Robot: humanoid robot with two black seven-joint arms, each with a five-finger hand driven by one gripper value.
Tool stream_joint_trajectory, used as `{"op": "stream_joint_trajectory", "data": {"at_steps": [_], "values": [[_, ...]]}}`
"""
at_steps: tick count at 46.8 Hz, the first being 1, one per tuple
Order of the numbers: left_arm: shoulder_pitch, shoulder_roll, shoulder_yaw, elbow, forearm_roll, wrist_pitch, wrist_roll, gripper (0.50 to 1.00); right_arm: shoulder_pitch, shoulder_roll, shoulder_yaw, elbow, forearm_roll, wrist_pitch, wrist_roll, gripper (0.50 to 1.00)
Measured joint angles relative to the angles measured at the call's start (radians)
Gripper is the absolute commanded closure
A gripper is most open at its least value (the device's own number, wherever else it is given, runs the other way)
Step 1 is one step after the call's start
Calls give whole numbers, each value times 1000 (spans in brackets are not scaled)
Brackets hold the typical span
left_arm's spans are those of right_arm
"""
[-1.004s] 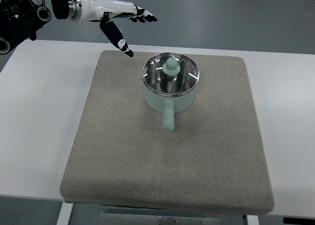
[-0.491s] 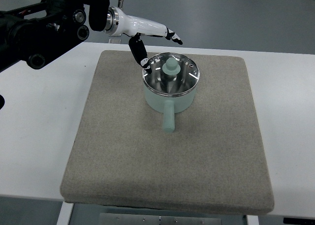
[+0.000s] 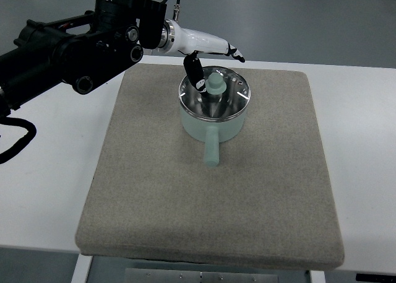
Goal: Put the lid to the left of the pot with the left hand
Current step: 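Lower the left hand onto the green knob of the glass lid, then close the left hand fingers around the lid knob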
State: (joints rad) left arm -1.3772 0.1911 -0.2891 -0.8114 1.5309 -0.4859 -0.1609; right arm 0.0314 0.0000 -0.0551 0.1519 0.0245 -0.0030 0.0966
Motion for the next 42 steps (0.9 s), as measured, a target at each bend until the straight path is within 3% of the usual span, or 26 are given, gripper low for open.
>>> {"op": "stream_joint_trajectory", "data": {"at_steps": [12,23,26,28,42], "values": [[0,-21,0,0,74,10,0,519,0,0,0,0,0,0,0,576],[-6,-16,1,-4,99,21,-1,566,0,0,0,0,0,0,0,576],[-15,-10,1,-11,100,15,-1,570,0,0,0,0,0,0,0,576],[-22,-9,1,-14,100,11,-2,600,0,0,0,0,0,0,0,576],[-35,-4,2,-16,99,-37,-2,634,0,0,1,0,0,0,0,576]]}}
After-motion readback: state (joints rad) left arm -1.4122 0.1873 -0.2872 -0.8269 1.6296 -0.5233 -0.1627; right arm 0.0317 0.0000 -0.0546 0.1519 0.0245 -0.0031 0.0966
